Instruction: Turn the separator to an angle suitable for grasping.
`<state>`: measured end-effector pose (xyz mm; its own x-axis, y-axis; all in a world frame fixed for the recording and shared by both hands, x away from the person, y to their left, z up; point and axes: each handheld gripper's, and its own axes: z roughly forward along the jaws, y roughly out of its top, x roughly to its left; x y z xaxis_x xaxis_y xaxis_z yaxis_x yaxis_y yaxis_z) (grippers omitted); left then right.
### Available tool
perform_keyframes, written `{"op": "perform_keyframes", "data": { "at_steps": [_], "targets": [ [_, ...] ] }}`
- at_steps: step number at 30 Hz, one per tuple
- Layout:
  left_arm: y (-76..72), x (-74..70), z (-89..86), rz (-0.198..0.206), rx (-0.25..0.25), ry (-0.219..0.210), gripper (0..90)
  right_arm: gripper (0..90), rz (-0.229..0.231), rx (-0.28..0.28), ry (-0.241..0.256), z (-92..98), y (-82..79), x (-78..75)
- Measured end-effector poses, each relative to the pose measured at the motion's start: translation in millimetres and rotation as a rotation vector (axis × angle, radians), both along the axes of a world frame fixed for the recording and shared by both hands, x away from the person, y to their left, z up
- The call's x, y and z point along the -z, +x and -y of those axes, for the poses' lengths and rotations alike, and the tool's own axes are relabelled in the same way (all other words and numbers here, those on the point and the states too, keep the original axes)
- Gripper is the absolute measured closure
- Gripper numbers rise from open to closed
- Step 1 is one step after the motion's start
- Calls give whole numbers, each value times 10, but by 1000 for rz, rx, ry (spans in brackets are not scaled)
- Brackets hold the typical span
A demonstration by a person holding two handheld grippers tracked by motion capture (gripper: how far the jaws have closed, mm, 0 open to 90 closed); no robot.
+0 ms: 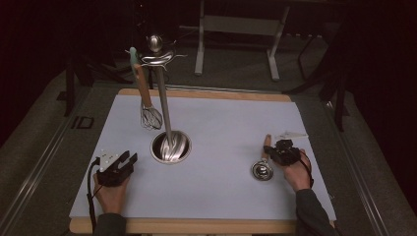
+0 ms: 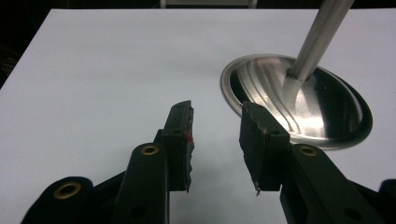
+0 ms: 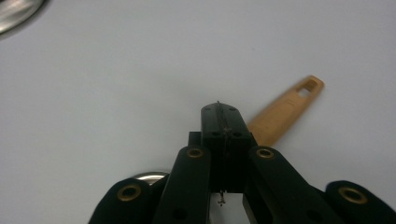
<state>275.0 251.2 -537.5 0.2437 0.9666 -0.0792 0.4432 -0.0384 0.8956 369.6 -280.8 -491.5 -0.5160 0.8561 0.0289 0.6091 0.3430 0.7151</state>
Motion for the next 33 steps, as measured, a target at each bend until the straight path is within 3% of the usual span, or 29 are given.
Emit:
{"op": "perform_keyframes", "data": {
  "at_steps": [6, 11, 16, 19, 24, 33],
  "targets": [
    [-23, -7, -22, 2, -13, -10, 649, 898, -46, 63, -55, 108, 121, 113],
    [-16, 14, -62, -2, -15, -56, 649, 899, -78, 81, -68, 150, 201, 181],
    [-6, 14, -26, -10, -1, -24, 653, 899, -108, 102, -64, 161, 306, 221],
    [-5, 15, -30, -11, 2, -26, 653, 899, -135, 106, -70, 133, 364, 224],
    [-7, 14, -31, -12, 8, -20, 653, 899, -157, 62, -82, -1, 440, 211],
    [-13, 14, -25, -7, 17, -19, 654, 898, -189, -50, -123, -407, 481, 164]
  ]
}}
